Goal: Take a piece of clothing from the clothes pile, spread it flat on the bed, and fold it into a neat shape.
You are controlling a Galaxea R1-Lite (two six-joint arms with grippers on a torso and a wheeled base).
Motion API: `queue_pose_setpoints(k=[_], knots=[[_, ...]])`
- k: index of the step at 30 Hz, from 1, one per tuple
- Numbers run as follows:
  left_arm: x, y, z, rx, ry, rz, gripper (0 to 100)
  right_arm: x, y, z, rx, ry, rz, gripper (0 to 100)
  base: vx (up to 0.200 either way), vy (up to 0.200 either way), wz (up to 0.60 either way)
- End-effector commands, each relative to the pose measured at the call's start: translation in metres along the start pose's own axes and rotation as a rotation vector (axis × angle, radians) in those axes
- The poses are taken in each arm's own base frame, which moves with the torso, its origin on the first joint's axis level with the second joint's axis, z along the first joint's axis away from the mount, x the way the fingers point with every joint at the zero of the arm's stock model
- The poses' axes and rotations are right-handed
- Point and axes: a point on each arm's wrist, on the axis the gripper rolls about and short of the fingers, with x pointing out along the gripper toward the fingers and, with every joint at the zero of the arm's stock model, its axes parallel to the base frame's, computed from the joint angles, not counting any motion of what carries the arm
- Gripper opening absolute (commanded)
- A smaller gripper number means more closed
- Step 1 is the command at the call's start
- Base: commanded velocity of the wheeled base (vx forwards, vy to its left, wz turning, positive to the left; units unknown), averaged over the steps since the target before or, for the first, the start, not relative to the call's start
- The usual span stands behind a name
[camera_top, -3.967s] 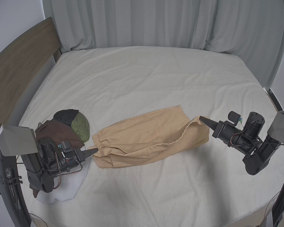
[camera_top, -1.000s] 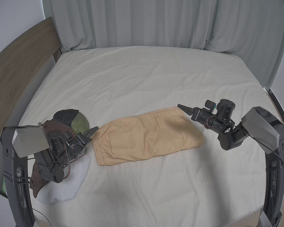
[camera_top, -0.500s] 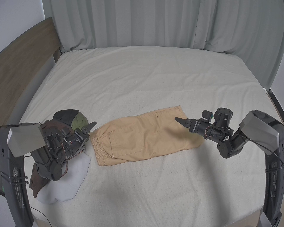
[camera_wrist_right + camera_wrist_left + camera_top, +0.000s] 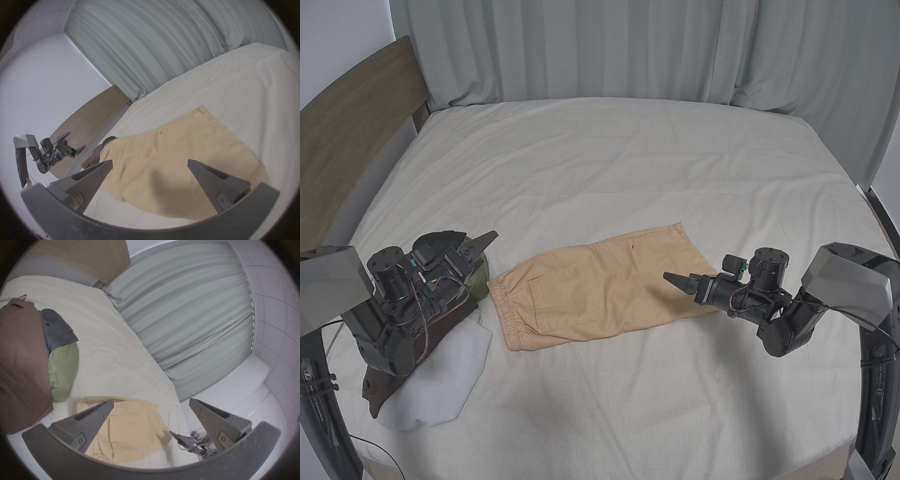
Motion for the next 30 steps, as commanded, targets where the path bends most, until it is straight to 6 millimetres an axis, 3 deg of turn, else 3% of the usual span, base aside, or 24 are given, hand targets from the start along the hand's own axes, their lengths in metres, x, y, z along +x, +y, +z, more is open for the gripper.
queue_pose_setpoints(k=[1, 18, 30], knots=[[-0.01, -0.026, 0.008, 0.023, -0.01, -0.057, 100, -0.004, 0.0, -0.009, 0.012, 0.02, -0.022, 100, 0.0, 0.0, 0.0], [-0.026, -0.071, 0.012, 0.19, -0.032, -0.154, 100, -0.029, 0.003, -0.052, 0.049, 0.11, -0.05, 100, 0.0, 0.0, 0.0], [-0.028, -0.068, 0.0, 0.413, -0.01, -0.138, 100, -0.036, -0.007, -0.082, 0.073, 0.158, -0.073, 100, 0.0, 0.0, 0.0]])
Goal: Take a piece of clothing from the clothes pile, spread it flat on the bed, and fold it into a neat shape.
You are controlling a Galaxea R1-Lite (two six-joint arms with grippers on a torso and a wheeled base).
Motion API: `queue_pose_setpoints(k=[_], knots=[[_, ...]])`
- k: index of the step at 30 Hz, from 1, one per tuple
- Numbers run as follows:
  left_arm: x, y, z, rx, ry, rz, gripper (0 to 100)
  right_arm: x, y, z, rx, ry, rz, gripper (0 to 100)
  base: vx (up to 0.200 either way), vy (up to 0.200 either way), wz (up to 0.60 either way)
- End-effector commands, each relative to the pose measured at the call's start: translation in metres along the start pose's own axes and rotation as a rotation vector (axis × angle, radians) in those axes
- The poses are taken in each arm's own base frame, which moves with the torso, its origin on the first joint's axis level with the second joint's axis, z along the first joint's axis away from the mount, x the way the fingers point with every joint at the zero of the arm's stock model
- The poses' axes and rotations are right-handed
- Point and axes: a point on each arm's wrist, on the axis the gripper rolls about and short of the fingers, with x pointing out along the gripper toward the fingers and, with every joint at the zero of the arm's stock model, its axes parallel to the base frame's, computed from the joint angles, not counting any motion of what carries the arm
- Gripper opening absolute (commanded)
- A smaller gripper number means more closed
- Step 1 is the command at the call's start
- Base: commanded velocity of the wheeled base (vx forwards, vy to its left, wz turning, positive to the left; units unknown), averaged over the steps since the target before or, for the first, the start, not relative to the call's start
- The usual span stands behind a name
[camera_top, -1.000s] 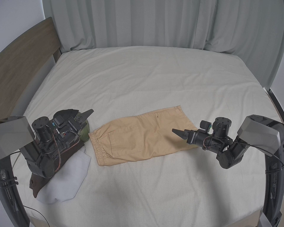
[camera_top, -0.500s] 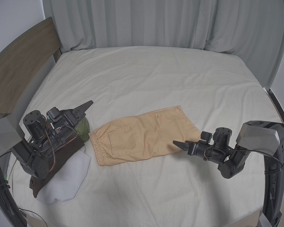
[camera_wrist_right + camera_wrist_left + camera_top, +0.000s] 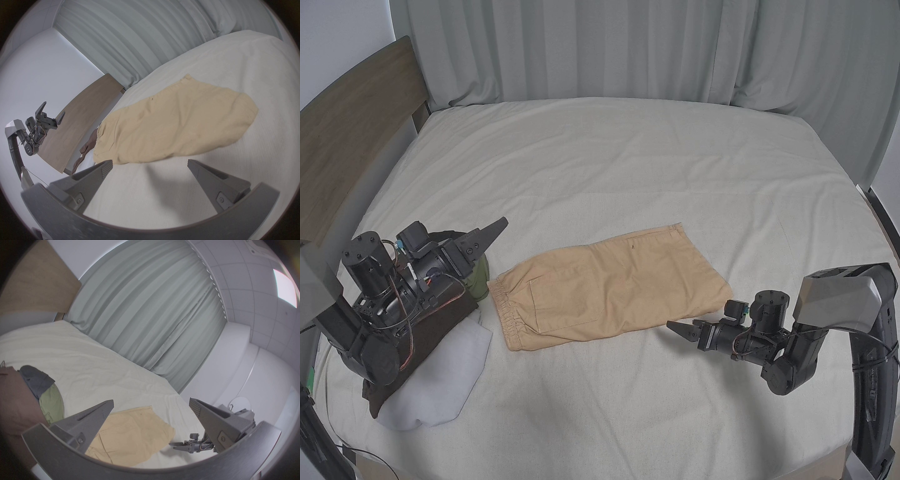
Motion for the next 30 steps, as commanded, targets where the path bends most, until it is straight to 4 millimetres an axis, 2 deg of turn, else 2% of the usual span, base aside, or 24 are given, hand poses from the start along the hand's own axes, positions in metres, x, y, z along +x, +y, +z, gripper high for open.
queue_pose_setpoints(k=[1, 6, 10, 12, 15, 22, 30], knots=[[-0.002, 0.001, -0.006, 0.033, 0.02, 0.008, 100, 0.002, -0.008, -0.016, 0.018, 0.035, -0.016, 100, 0.0, 0.0, 0.0], [-0.005, 0.001, -0.01, 0.086, 0.039, 0.014, 100, 0.005, -0.014, -0.023, 0.025, 0.044, -0.023, 100, 0.0, 0.0, 0.0], [-0.007, 0.005, -0.018, 0.152, 0.069, 0.025, 100, 0.013, -0.017, -0.021, 0.021, 0.018, -0.042, 100, 0.0, 0.0, 0.0], [-0.012, 0.01, -0.031, 0.235, 0.13, 0.019, 100, 0.023, -0.022, -0.022, 0.021, -0.008, -0.075, 100, 0.0, 0.0, 0.0], [-0.013, 0.014, -0.039, 0.315, 0.172, -0.013, 100, 0.03, -0.024, -0.02, 0.016, -0.027, -0.07, 100, 0.0, 0.0, 0.0], [-0.011, 0.024, -0.053, 0.359, 0.217, -0.008, 100, 0.049, -0.011, -0.011, 0.104, -0.05, -0.023, 100, 0.0, 0.0, 0.0], [-0.011, 0.024, -0.055, 0.357, 0.222, -0.01, 100, 0.072, -0.004, -0.01, 0.118, -0.072, -0.023, 100, 0.0, 0.0, 0.0]])
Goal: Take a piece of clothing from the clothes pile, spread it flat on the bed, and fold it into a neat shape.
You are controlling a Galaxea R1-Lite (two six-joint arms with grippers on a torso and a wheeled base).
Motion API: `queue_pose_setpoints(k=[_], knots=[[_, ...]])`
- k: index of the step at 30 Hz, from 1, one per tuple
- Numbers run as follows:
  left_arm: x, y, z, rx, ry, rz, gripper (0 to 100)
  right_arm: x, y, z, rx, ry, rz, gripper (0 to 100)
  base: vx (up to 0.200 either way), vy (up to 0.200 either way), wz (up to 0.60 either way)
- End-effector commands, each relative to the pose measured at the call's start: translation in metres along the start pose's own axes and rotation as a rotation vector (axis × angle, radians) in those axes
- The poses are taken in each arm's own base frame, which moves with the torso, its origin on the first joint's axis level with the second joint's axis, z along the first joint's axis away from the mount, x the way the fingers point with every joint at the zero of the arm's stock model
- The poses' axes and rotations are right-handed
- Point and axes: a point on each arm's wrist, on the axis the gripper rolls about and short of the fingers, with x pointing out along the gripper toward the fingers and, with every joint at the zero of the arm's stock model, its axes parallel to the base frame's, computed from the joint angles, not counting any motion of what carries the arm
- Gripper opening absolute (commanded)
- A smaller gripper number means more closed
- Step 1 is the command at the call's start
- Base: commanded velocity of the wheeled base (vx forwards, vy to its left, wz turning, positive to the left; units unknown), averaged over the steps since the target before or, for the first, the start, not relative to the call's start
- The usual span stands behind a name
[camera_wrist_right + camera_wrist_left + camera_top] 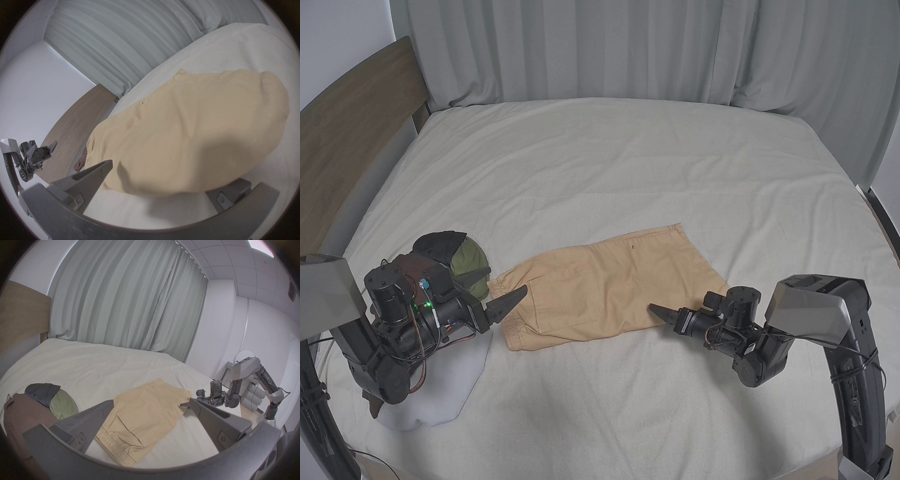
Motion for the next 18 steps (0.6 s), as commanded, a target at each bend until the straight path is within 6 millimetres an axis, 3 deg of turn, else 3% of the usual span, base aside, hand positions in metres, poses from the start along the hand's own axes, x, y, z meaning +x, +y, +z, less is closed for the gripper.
queue_pose_setpoints(k=[1, 18], knots=[[0.002, 0.0, -0.005, -0.009, 0.015, -0.001, 100, 0.014, 0.005, -0.006, 0.007, 0.0, 0.02, 100, 0.0, 0.0, 0.0], [0.005, 0.003, -0.02, -0.044, 0.058, -0.013, 100, 0.025, 0.011, -0.003, 0.065, -0.027, 0.031, 100, 0.0, 0.0, 0.0]])
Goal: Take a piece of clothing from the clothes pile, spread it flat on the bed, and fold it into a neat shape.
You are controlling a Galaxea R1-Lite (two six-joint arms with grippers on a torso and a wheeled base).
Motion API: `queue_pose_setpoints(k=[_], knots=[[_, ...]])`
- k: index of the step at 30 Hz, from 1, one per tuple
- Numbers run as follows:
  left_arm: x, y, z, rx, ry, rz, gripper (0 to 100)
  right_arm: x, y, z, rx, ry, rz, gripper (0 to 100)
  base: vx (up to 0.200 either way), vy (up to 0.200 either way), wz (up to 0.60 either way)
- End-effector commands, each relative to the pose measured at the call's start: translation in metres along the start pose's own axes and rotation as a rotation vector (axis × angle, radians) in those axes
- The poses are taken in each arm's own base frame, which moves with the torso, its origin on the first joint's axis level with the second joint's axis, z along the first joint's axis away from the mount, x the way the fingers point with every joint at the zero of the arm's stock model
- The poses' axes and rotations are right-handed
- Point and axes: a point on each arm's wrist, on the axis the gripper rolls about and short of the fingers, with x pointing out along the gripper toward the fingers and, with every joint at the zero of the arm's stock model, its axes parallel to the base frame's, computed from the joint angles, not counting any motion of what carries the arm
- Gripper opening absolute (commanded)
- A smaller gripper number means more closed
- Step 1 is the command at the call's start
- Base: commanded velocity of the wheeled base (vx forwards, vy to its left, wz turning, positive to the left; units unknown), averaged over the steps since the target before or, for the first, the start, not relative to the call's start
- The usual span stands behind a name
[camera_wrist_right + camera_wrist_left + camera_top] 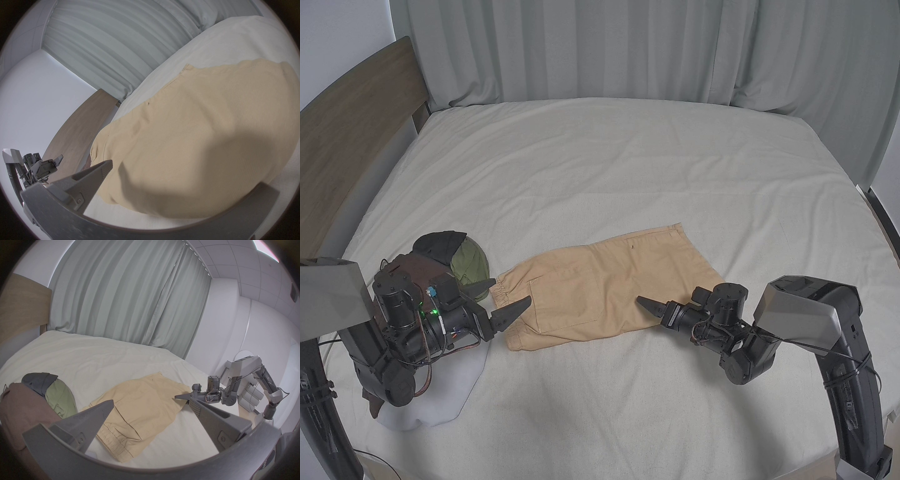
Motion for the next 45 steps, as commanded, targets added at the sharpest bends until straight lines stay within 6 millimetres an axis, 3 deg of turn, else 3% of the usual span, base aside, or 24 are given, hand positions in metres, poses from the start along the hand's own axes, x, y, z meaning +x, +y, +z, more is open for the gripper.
queue_pose_setpoints(k=[1, 18, 33, 45], knots=[[0.0, 0.0, -0.004, -0.014, 0.013, -0.016, 100, 0.001, -0.003, -0.001, 0.002, -0.002, -0.004, 0, 0.0, 0.0, 0.0], [0.001, 0.0, -0.004, -0.023, 0.016, -0.045, 100, -0.004, -0.005, -0.005, 0.014, 0.009, -0.016, 0, 0.0, 0.0, 0.0], [0.002, 0.003, -0.007, -0.033, 0.02, -0.037, 100, -0.043, 0.015, 0.002, 0.014, 0.027, -0.027, 0, 0.0, 0.0, 0.0], [0.002, 0.004, -0.006, -0.033, 0.015, -0.032, 100, -0.075, 0.023, -0.007, 0.009, 0.09, -0.066, 0, 0.0, 0.0, 0.0]])
